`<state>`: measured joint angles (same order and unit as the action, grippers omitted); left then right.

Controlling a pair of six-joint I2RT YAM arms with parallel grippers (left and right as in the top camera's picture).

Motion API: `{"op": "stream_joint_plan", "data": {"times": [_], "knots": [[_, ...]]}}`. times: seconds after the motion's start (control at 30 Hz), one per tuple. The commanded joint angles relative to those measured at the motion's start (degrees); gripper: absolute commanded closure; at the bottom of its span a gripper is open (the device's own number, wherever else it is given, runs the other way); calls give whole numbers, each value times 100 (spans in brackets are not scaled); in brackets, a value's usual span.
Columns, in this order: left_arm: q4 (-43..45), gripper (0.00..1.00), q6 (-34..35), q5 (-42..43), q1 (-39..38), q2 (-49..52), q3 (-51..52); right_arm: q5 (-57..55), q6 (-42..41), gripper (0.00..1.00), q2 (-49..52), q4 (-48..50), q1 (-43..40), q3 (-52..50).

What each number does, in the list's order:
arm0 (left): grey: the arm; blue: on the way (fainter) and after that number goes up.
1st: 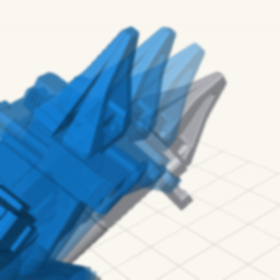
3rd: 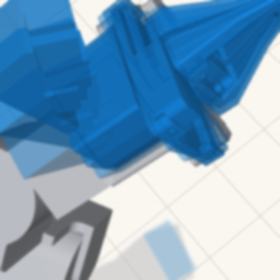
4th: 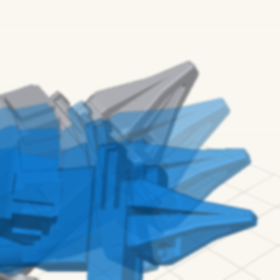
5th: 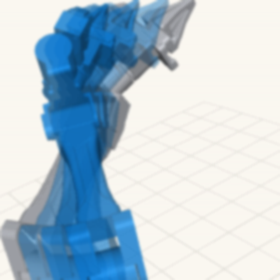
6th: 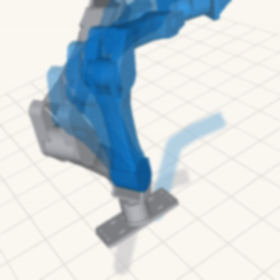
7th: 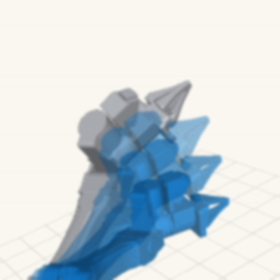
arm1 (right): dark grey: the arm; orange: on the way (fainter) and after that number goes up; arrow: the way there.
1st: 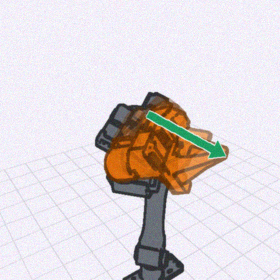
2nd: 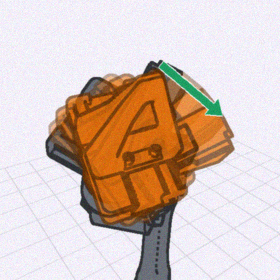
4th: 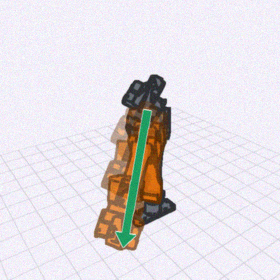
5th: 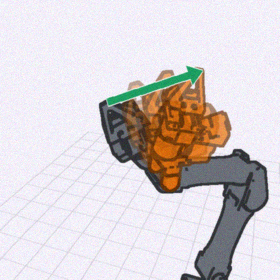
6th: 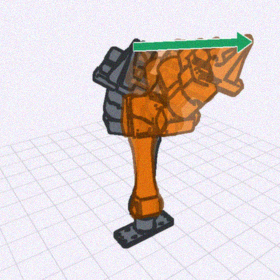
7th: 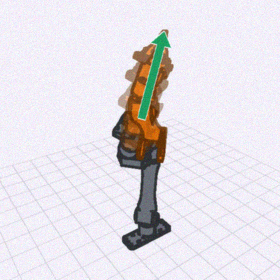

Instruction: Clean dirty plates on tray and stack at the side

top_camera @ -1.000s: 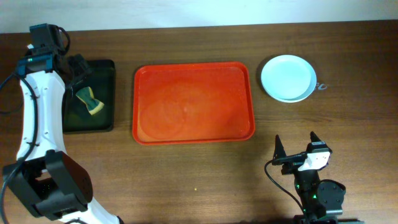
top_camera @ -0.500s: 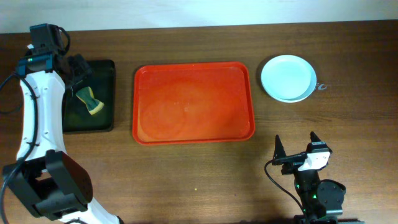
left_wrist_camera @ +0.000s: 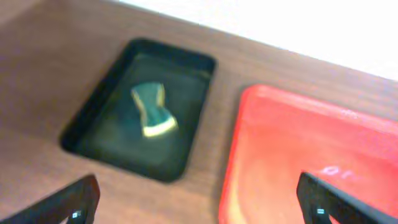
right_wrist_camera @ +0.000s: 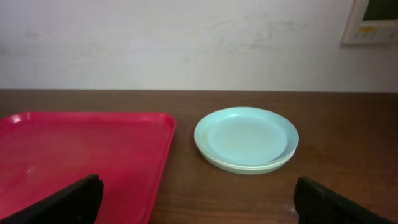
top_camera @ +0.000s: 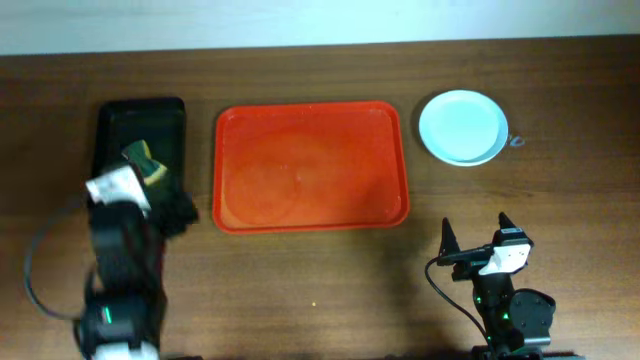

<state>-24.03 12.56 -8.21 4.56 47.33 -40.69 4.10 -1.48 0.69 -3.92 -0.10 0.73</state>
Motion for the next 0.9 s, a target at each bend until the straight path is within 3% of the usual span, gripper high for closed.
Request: {"op": "stream_joint_plan", "data": {"times": [0.0, 0.07, 0.13, 0.3, 0.4, 0.5, 0.87], "knots": [[678, 1, -195, 398, -302, -2472, 1670, -24, -28, 1, -48, -31, -39, -42], [496, 1, -195, 793, -302, -4085, 2127, -24, -28, 1, -48, -31, -39, -42], [680, 1, -197, 802, -302, -4566, 2358, -24, -28, 1, -48, -33, -39, -42], [3552, 1, -199, 1353, -313, -4706, 4039, -24, -28, 1, -48, -31, -39, -42], [3320, 1, -831, 1290, -343, -4706, 4017, -24, -28, 1, -48, -33, -39, -42], [2048, 1, -1130, 603, -343, -4706, 4017, -24, -28, 1, -48, -31, -39, -42], [1939, 1, -1137, 538, -343, -4706, 4017, -24, -28, 1, -48, -31, -39, -42]]}}
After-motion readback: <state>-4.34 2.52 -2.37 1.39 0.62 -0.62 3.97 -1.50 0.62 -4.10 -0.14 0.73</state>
